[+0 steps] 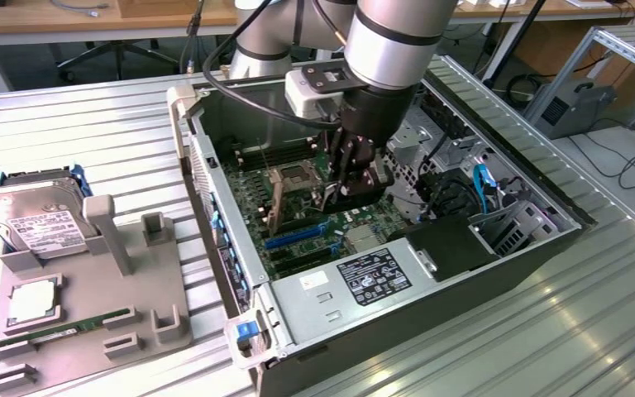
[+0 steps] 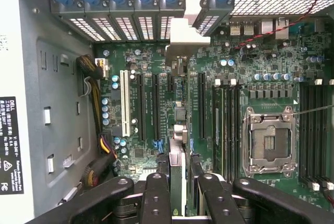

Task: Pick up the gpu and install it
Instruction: 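Insert the gpu into the slot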

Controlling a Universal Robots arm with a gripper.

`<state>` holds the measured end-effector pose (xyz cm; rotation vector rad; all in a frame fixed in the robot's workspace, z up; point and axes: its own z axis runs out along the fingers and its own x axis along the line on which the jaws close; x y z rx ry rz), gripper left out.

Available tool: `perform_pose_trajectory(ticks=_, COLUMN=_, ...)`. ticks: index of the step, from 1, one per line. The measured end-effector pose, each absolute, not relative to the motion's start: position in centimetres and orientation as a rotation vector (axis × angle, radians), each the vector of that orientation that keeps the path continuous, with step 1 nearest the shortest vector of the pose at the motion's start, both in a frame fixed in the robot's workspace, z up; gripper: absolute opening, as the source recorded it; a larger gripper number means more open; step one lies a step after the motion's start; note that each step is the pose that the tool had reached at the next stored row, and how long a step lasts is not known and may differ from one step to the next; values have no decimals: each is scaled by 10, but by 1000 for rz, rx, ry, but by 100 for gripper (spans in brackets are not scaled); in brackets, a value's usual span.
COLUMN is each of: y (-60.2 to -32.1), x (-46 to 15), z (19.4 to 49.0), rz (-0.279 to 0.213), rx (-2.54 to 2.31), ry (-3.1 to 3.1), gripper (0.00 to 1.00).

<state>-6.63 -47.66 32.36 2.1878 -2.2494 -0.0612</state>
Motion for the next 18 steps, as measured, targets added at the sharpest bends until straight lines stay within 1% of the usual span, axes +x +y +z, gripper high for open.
perform_pose_trajectory(ticks=18, y=-477, x=-73, z=321, rz=-61, rx=2188, ry=-2249, gripper=26)
